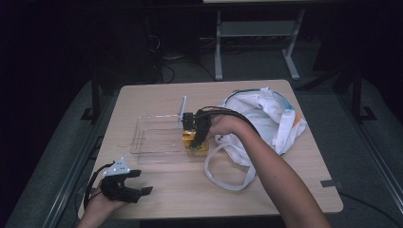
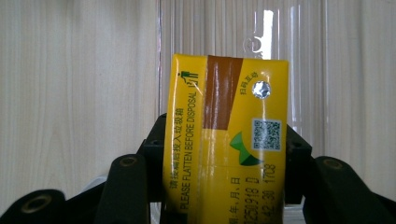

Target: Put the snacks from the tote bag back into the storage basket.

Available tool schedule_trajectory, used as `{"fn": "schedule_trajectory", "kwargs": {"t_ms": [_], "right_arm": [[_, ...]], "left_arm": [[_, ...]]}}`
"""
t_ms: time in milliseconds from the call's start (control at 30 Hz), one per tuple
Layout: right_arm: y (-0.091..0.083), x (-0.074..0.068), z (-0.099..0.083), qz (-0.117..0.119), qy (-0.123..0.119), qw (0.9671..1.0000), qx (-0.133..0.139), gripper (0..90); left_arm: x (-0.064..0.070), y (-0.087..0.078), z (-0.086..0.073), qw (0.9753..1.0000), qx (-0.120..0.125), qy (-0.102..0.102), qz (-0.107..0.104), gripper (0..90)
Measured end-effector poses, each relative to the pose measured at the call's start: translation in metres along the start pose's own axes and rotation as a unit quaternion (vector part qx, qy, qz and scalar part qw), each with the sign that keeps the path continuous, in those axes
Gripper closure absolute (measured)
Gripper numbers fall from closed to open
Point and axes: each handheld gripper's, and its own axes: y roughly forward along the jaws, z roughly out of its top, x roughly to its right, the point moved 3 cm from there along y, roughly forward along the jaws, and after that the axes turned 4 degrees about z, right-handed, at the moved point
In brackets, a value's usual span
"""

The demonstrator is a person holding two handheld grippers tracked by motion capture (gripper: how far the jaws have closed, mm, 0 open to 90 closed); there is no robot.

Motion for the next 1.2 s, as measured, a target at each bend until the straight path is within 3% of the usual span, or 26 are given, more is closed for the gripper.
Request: {"fn": "schedule_trajectory", "kwargs": {"t_ms": [467,1200], "right_arm": [[0.013,0.0,-0.001,0.004,-0.006,1.0,0.002,50.5],[0.013,-0.003,-0.011,-0.002,-0.013,0.9999,-0.005,48.9]], "left_arm": [[0.0,0.0,0.0,1.0,0.003,-0.005,-0.001,16.3],[0.001,0.001,0.0,1.0,0.0,-0.002,-0.001,16.3]]}}
